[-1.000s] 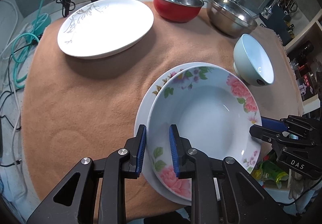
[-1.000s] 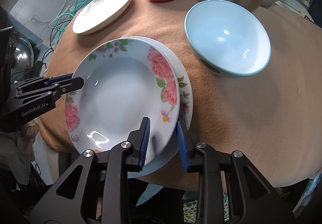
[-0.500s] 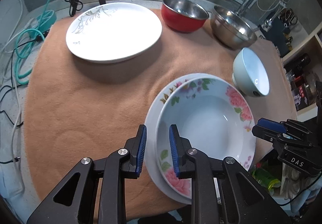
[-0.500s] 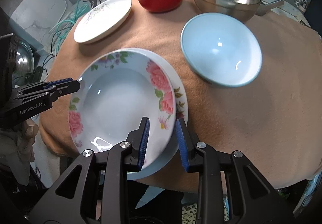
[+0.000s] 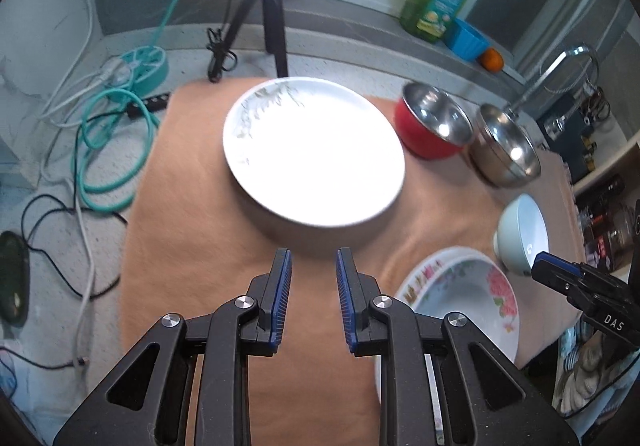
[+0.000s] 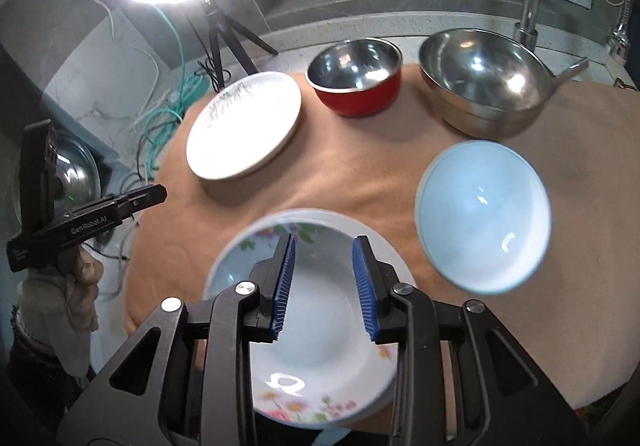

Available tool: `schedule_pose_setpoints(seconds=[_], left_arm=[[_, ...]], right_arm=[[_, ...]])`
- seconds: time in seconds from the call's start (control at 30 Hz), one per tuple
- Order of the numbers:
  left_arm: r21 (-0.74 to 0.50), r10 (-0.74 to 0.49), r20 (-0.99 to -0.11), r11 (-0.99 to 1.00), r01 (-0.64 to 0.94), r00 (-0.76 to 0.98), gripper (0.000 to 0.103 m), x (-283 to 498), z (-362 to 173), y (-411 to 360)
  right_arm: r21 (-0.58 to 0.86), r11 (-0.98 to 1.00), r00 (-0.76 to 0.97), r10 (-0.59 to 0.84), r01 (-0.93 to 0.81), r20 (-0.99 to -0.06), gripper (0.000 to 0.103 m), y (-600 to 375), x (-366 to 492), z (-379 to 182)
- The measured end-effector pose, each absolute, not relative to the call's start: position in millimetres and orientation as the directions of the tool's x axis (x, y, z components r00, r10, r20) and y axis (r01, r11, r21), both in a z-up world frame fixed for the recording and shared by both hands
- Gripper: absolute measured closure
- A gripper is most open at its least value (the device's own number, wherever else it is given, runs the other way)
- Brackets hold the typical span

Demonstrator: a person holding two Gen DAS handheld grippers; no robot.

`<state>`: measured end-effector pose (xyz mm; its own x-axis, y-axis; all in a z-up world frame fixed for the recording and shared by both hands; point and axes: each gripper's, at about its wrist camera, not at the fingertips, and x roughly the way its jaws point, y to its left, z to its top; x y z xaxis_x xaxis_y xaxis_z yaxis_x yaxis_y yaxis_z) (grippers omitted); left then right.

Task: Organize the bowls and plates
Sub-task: 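Move the left gripper to the white leaf-pattern plate and close on its rim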

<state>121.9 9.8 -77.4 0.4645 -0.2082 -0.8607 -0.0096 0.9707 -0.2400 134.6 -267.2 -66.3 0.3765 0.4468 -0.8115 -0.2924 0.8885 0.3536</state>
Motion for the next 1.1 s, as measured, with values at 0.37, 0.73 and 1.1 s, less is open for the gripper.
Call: schedule_pose_setpoints(seconds=[0.37, 0.73, 1.1], left_arm=[[-0.251, -0.185, -0.849, 0.965, -0.07, 0.495, 0.083, 182.1, -85.2, 65.6], [-0.288, -0.226, -0.86, 0.955, -0.069, 0.458, 0.083, 236.5, -111.7, 84.3], [-0.301, -0.247, -0.868, 0.952, -0.061, 0.431, 0.083, 258.5, -128.1, 82.3]], right_arm=[[0.384, 0.883, 0.363, 0.463, -0.271, -0.808, 0.062, -220.1, 183.4, -77.3], [0.393, 0.895, 0.325, 0.444, -0.213, -0.835, 0.062, -195.0, 226.7, -111.8], [0.392, 0.899, 0.308, 0.435, -0.194, -0.846, 0.064, -184.3, 255.0, -126.6]])
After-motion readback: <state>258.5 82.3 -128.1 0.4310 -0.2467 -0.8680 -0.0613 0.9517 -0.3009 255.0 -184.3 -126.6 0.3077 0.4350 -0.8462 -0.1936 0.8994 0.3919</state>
